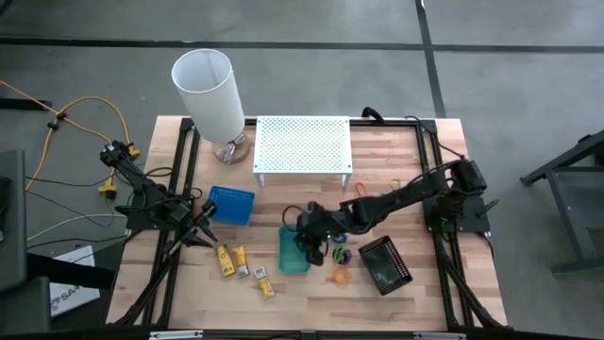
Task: Pick & Place Office Desk Supplies
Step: Put the blue rubber band into the green bin
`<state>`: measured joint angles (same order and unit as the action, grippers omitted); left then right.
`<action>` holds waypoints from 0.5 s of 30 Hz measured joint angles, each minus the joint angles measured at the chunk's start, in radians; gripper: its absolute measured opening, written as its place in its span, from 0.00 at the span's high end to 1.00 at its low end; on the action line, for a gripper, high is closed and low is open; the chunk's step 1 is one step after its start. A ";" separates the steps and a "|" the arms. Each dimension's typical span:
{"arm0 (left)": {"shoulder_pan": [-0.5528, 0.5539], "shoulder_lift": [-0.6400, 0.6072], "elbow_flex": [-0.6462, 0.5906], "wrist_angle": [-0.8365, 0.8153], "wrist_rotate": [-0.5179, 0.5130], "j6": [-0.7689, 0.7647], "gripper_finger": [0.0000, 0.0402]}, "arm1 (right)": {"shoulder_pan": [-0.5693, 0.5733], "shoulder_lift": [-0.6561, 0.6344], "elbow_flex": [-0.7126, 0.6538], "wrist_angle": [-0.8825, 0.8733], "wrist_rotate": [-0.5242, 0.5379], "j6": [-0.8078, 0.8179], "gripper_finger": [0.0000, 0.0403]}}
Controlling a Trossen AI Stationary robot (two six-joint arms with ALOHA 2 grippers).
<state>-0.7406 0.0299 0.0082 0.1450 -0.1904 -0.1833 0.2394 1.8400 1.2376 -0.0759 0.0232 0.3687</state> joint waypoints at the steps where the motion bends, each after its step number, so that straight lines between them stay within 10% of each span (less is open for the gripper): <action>1: 0.000 0.001 0.000 0.000 0.001 0.000 0.80 | 0.002 0.017 0.017 0.014 -0.015 0.000 0.99; 15: 0.000 0.007 0.000 0.002 0.002 0.000 0.80 | 0.009 0.036 0.041 -0.020 -0.015 0.024 0.99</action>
<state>-0.7406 0.0368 0.0082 0.1466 -0.1883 -0.1833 0.2480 1.8759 1.2781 -0.0955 0.0078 0.3923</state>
